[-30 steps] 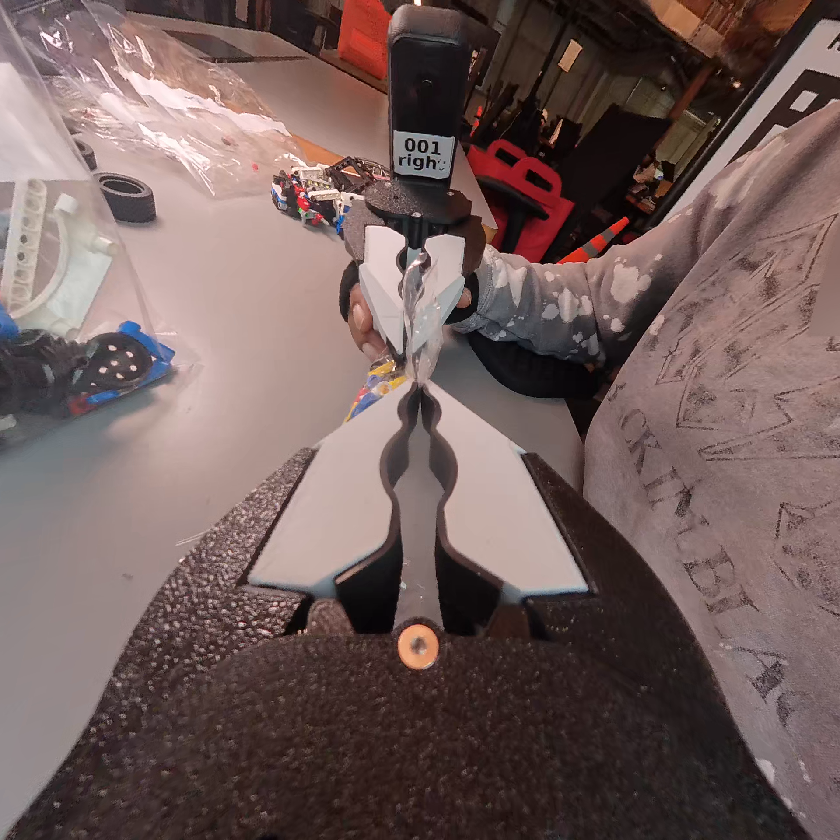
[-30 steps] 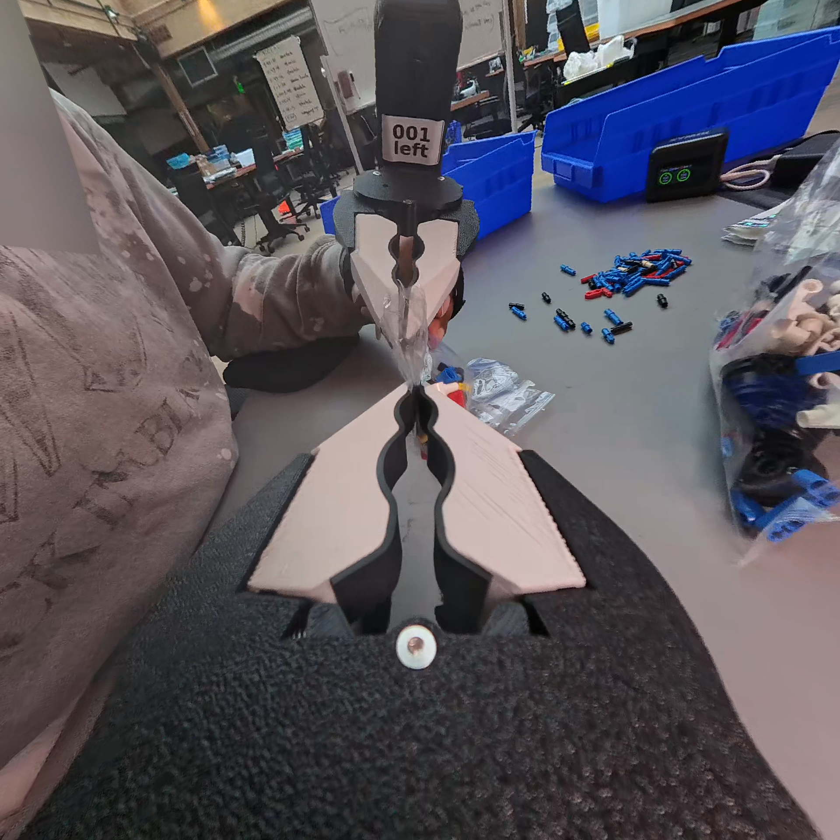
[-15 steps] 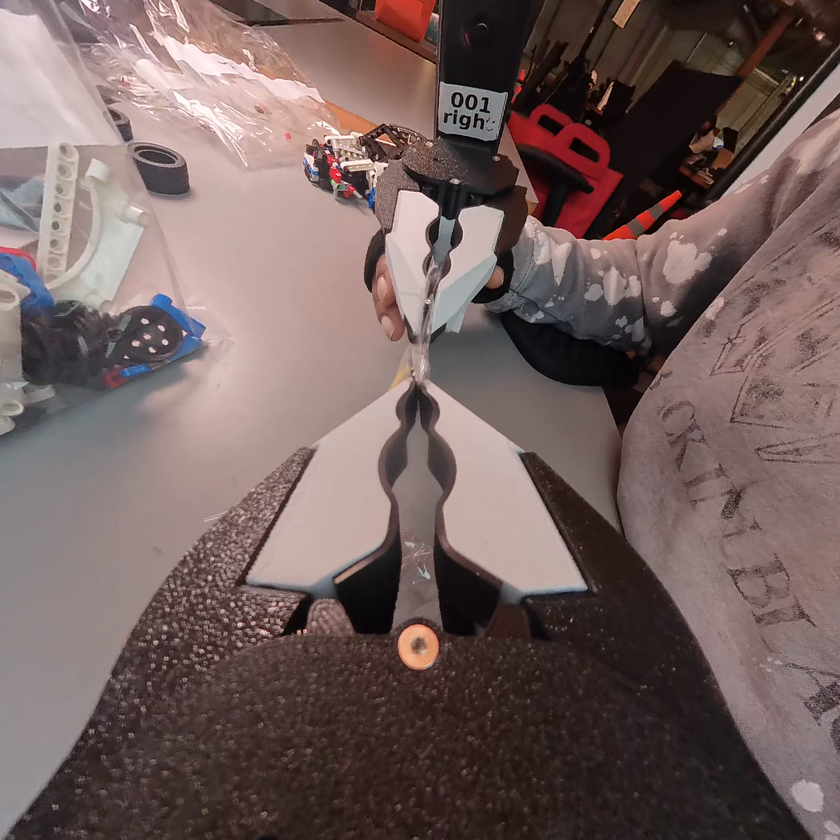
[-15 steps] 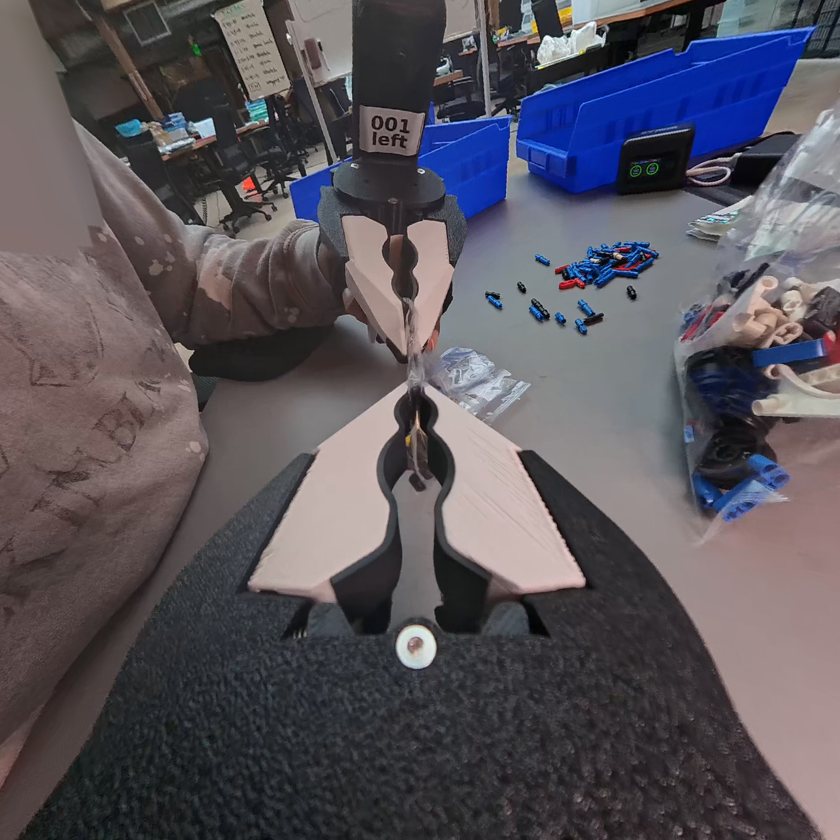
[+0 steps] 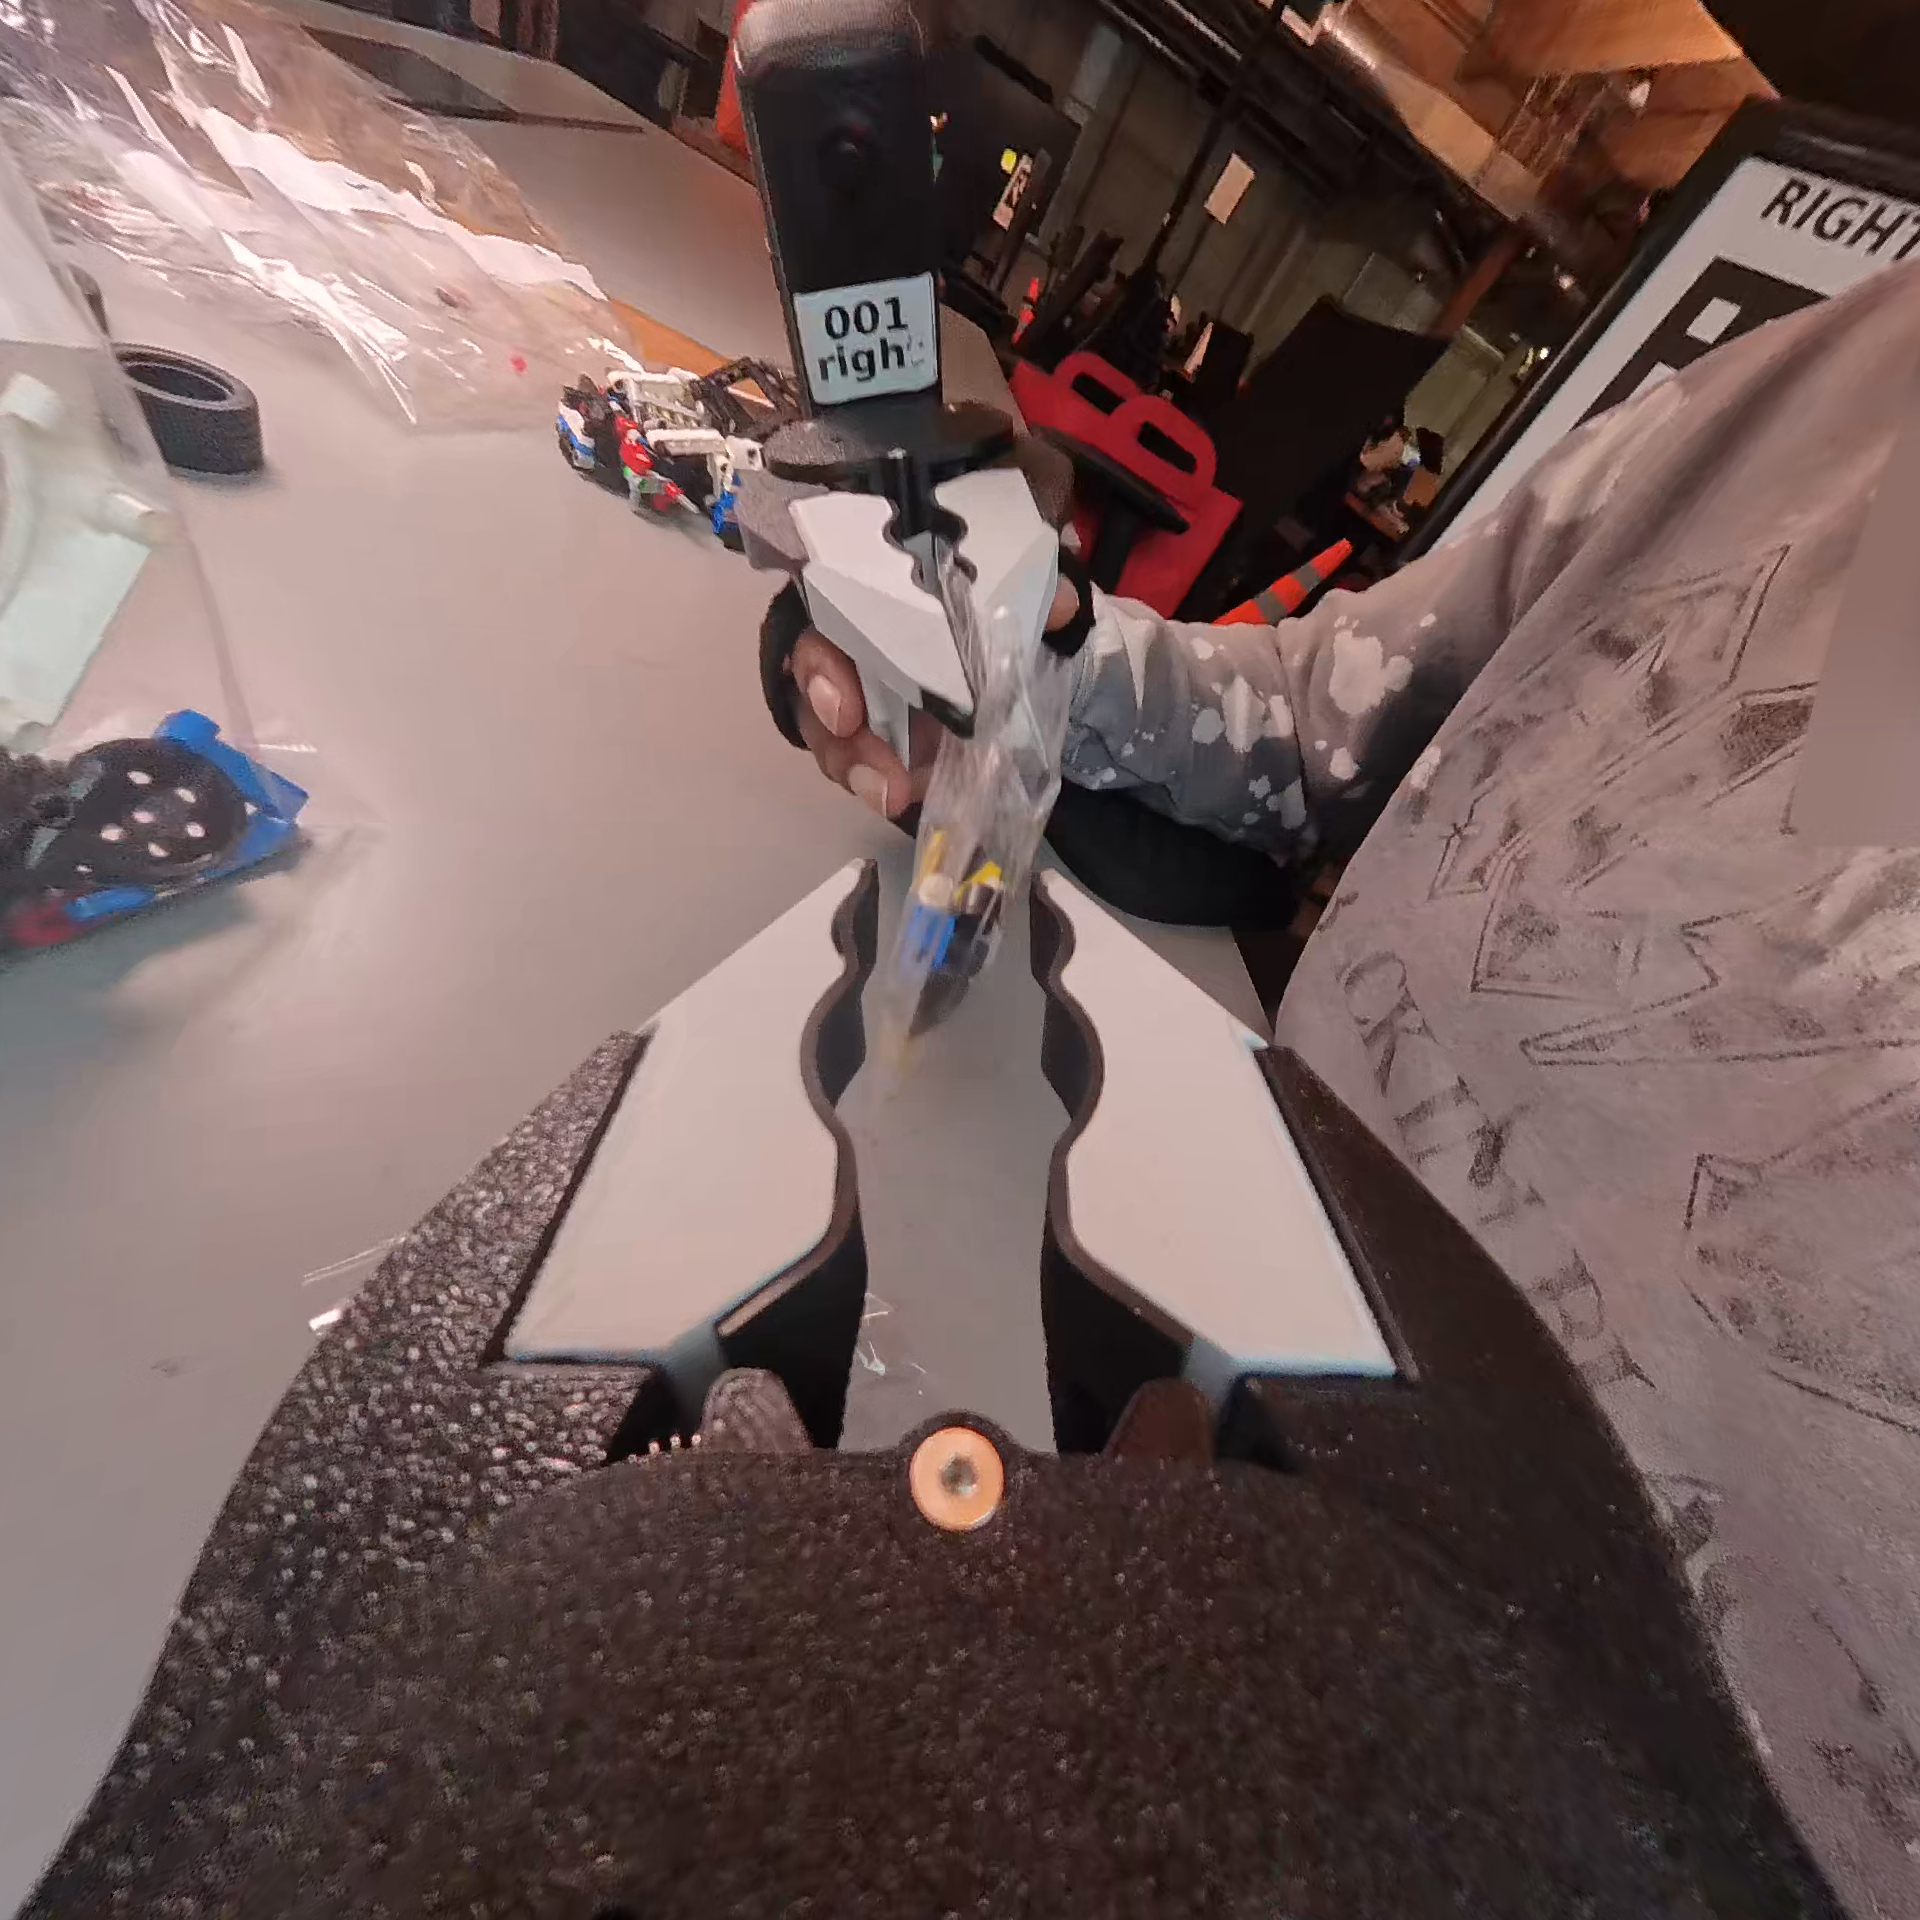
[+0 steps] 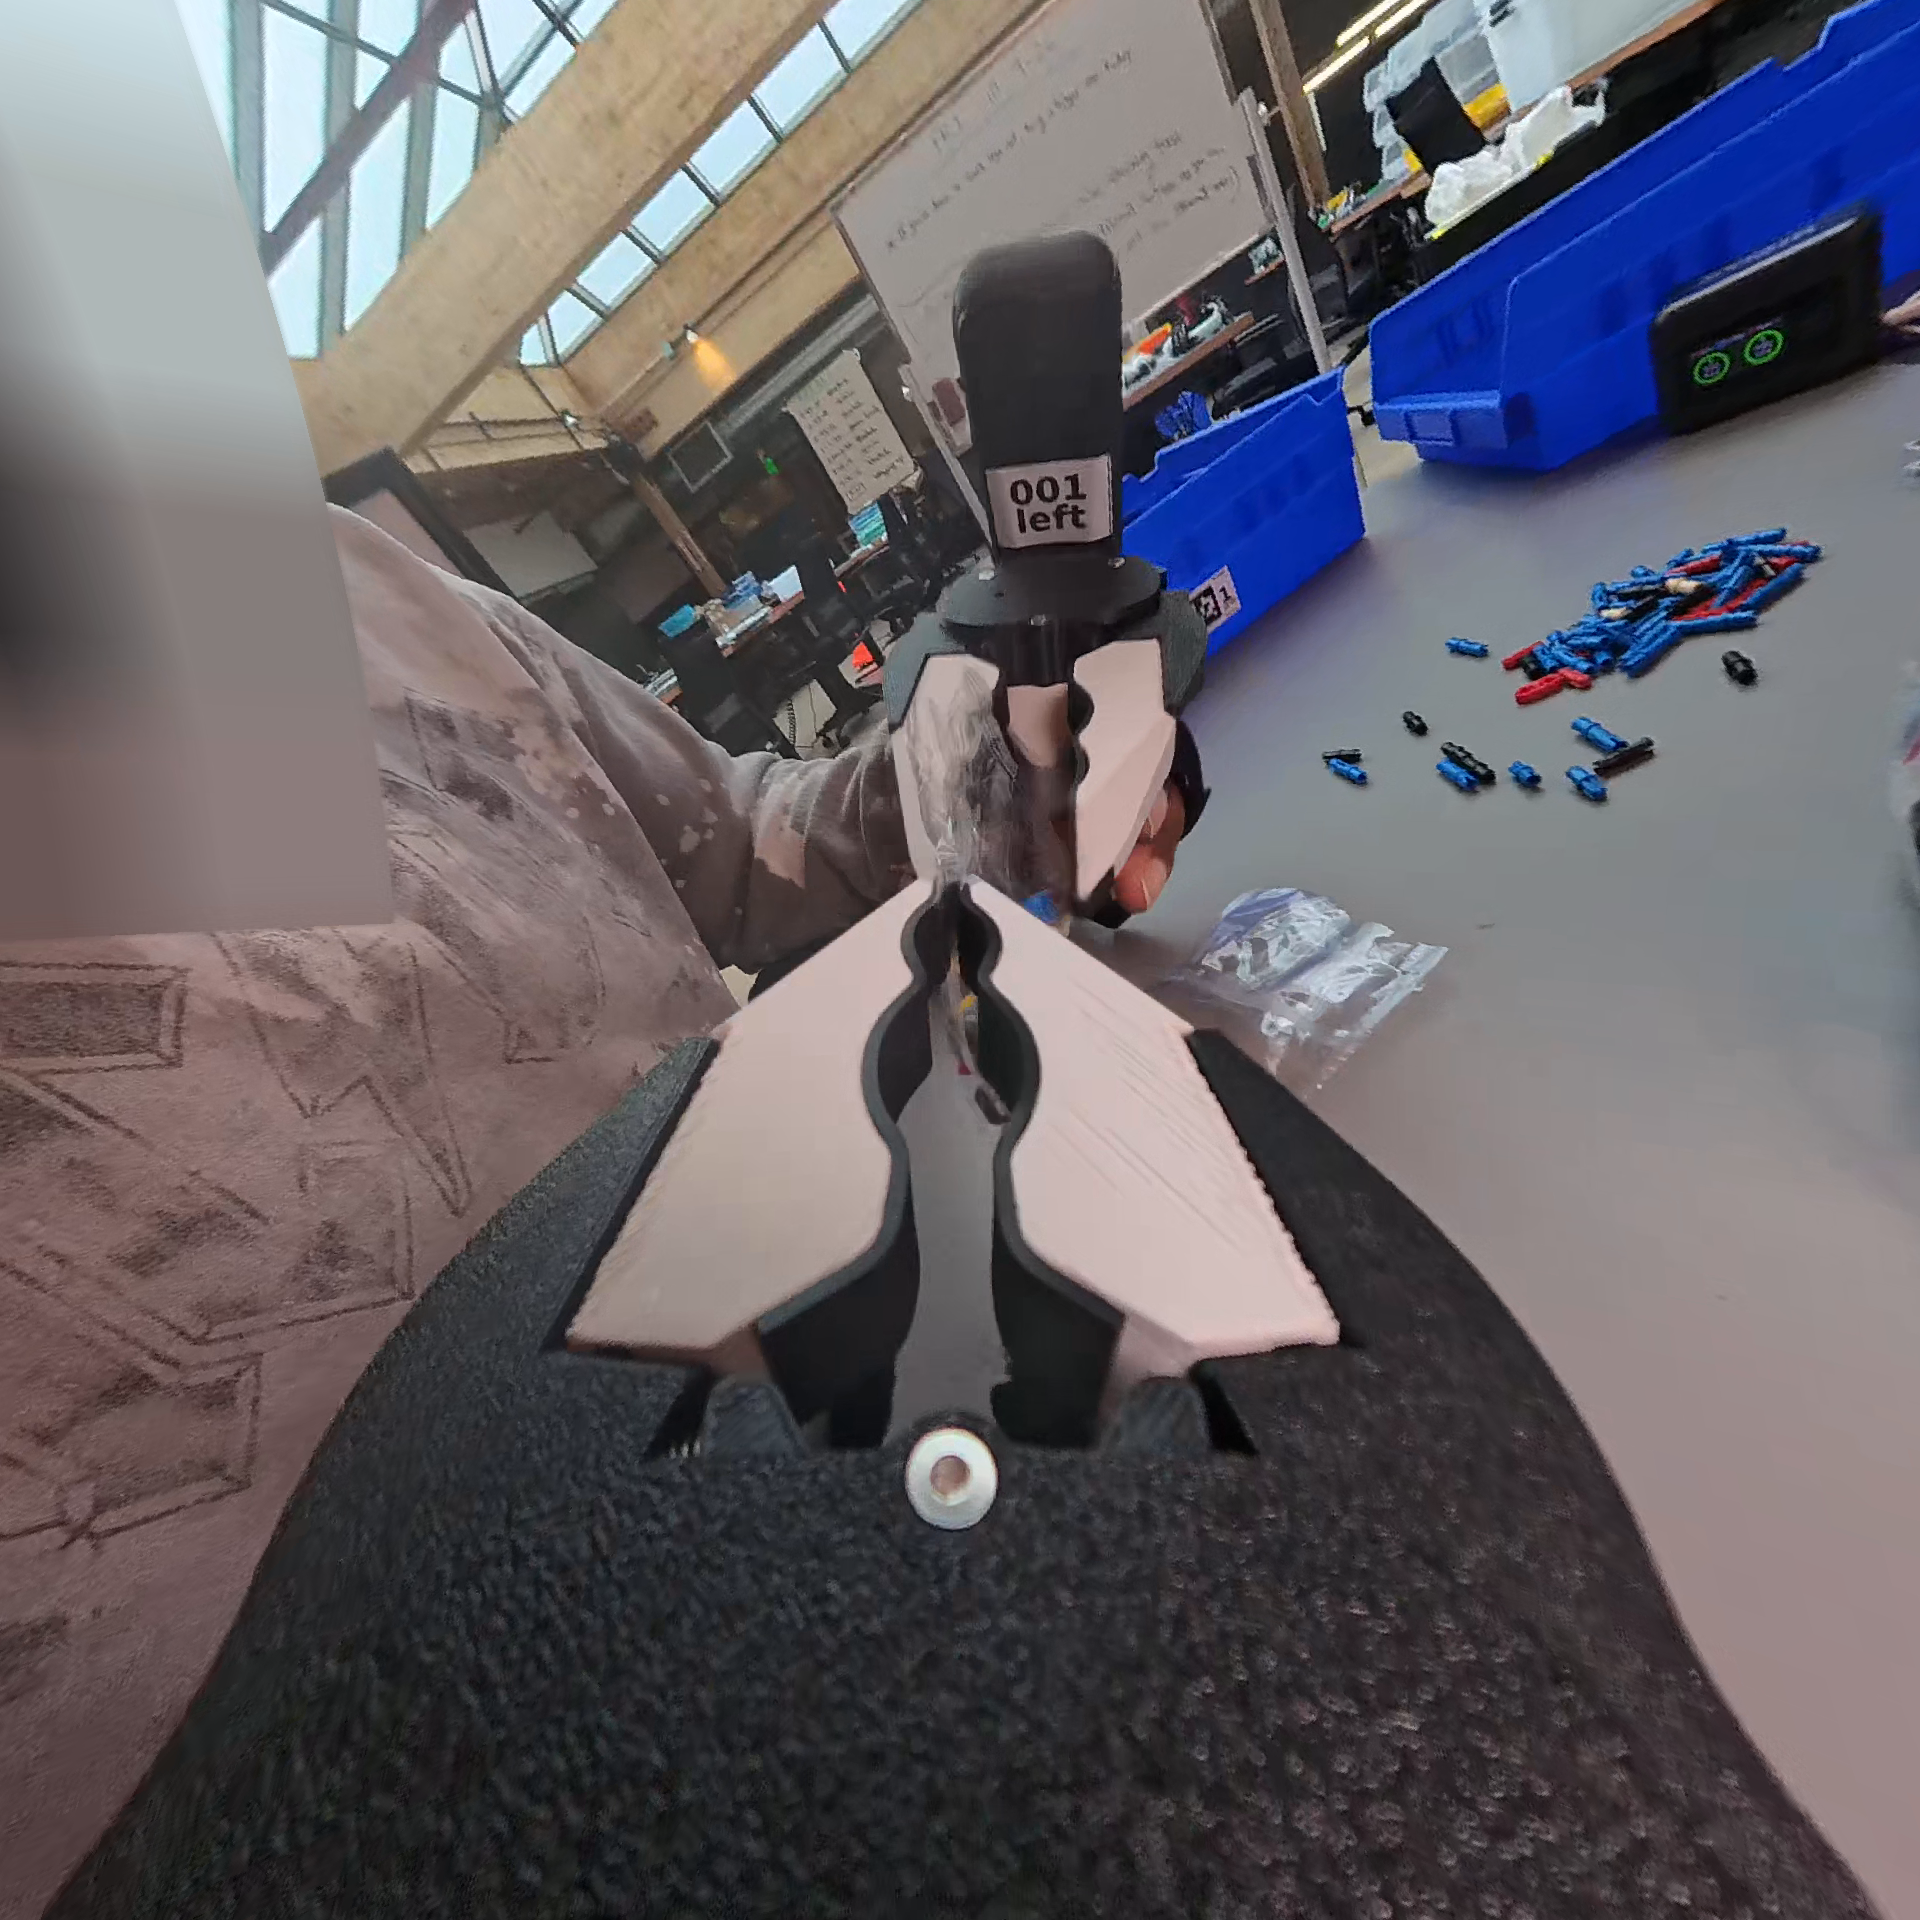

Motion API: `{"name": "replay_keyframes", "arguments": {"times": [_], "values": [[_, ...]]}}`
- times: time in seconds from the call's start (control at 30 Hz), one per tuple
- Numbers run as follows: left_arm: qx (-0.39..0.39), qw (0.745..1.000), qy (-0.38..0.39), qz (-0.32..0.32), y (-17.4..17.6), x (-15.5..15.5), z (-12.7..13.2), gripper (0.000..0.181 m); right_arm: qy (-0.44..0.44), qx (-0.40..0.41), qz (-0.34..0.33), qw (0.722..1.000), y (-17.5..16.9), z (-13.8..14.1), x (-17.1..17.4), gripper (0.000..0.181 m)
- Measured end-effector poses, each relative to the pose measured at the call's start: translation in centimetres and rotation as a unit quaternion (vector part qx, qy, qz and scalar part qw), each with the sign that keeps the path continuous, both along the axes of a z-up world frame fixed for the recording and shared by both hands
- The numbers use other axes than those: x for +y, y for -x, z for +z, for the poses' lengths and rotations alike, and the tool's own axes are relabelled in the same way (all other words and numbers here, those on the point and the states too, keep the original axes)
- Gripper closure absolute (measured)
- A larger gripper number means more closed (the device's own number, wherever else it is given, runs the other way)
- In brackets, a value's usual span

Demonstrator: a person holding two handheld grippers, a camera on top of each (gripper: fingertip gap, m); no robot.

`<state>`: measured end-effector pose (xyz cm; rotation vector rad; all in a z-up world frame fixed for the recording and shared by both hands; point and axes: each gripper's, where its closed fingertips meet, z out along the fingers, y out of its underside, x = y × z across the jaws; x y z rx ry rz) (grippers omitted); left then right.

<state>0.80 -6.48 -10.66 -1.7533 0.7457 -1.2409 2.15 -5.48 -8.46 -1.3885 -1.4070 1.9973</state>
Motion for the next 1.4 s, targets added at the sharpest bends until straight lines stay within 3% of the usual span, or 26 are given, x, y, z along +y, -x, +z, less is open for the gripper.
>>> {"name": "replay_keyframes", "arguments": {"times": [0.17, 0.23, 0.33, 0.5, 0.6, 0.7, 0.77, 0.83, 0.9, 1.0, 1.1, 1.17, 1.27, 1.4], "values": [[0.030, 0.999, 0.007, -0.013, -1.1, -0.4, -1.1, 0.146, -0.032, 0.030, -0.001, 0.999, -0.4, 0.9, -0.5, 0.181], [0.032, 0.999, -0.004, -0.020, -1.6, -0.7, -0.9, 0.163, -0.056, 0.028, 0.000, 0.998, -0.3, 0.6, -1.0, 0.181], [0.050, 0.997, -0.050, -0.019, -1.9, -1.0, -0.4, 0.165, -0.039, 0.025, -0.016, 0.999, -0.1, 1.0, -0.2, 0.181], [0.074, 0.983, -0.169, 0.012, -1.7, -1.0, 1.4, 0.166, 0.095, -0.027, -0.017, 0.995, 0.8, 0.8, 0.6, 0.181], [0.061, 0.982, -0.180, 0.016, -1.4, -1.1, 2.0, 0.166, 0.223, -0.059, 0.015, 0.973, 1.2, 0.5, 0.4, 0.181], [0.046, 0.985, -0.164, 0.030, -1.0, -0.6, 2.2, 0.166, 0.256, -0.065, -0.007, 0.964, 1.4, 0.0, 1.5, 0.181], [0.017, 0.989, -0.143, 0.039, -0.6, -0.2, 2.8, 0.166, 0.210, -0.044, -0.051, 0.975, 1.4, 0.4, 2.7, 0.176], [0.002, 0.992, -0.116, 0.058, 0.1, 0.6, 2.9, 0.166, 0.094, 0.023, -0.131, 0.987, 0.7, 2.3, 4.6, 0.176], [-0.008, 0.994, -0.080, 0.080, 0.9, 1.5, 2.7, 0.166, -0.045, 0.083, -0.197, 0.976, -0.6, 4.5, 5.5, 0.171], [-0.017, 0.995, -0.029, 0.097, 1.5, 2.3, 1.9, 0.166, -0.254, 0.140, -0.216, 0.932, -1.5, 5.8, 3.3, 0.164], [-0.015, 0.996, 0.001, 0.087, 1.1, 2.2, 1.2, 0.166, -0.399, 0.116, -0.177, 0.892, 0.1, 3.4, -0.1, 0.138], [-0.007, 0.997, 0.008, 0.072, 0.5, 1.8, 0.9, 0.166, -0.485, 0.092, -0.179, 0.851, 1.3, 1.5, -0.5, 0.120], [-0.007, 0.999, -0.007, 0.042, -0.5, 0.7, 1.5, 0.166, -0.520, 0.061, -0.171, 0.835, 2.0, -0.3, -0.3, 0.108], [-0.004, 0.999, -0.029, 0.023, -1.2, -0.1, 2.1, 0.166, -0.473, 0.058, -0.150, 0.866, 2.1, -0.8, -1.3, 0.125]]}}
